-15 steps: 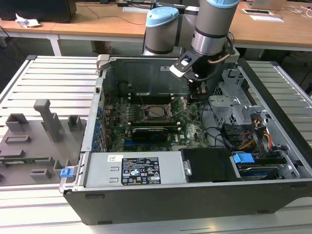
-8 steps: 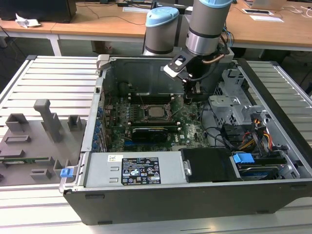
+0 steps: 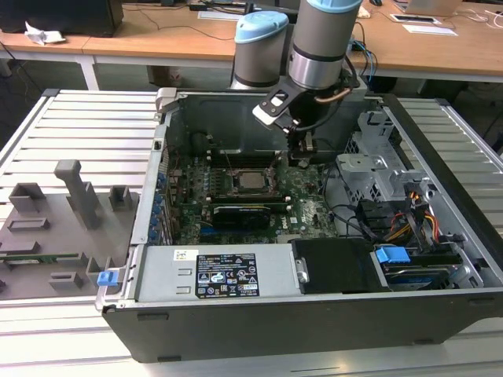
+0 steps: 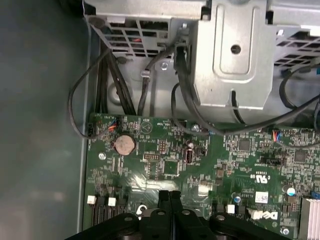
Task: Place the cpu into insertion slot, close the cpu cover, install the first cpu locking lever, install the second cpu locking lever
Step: 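Close the cpu cover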
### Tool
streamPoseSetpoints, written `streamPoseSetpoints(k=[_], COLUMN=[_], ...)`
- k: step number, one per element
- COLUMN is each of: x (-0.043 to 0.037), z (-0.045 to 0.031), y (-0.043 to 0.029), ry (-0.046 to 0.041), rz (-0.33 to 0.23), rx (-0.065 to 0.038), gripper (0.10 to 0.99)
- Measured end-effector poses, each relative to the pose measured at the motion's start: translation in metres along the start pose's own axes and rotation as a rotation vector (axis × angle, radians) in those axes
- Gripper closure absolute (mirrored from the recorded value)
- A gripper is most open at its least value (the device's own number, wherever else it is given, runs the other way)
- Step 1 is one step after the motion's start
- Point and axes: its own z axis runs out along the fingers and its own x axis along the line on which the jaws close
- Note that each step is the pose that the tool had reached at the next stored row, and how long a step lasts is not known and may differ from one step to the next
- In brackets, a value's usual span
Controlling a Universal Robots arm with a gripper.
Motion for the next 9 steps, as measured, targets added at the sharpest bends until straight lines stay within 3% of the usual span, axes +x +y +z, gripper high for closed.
streamPoseSetpoints(k=[9], x=[0.0015], z=[0.003], y=[-0.0205], ry=[-0.0001], rz=[0.0], rx=[0.0], gripper=[0.98])
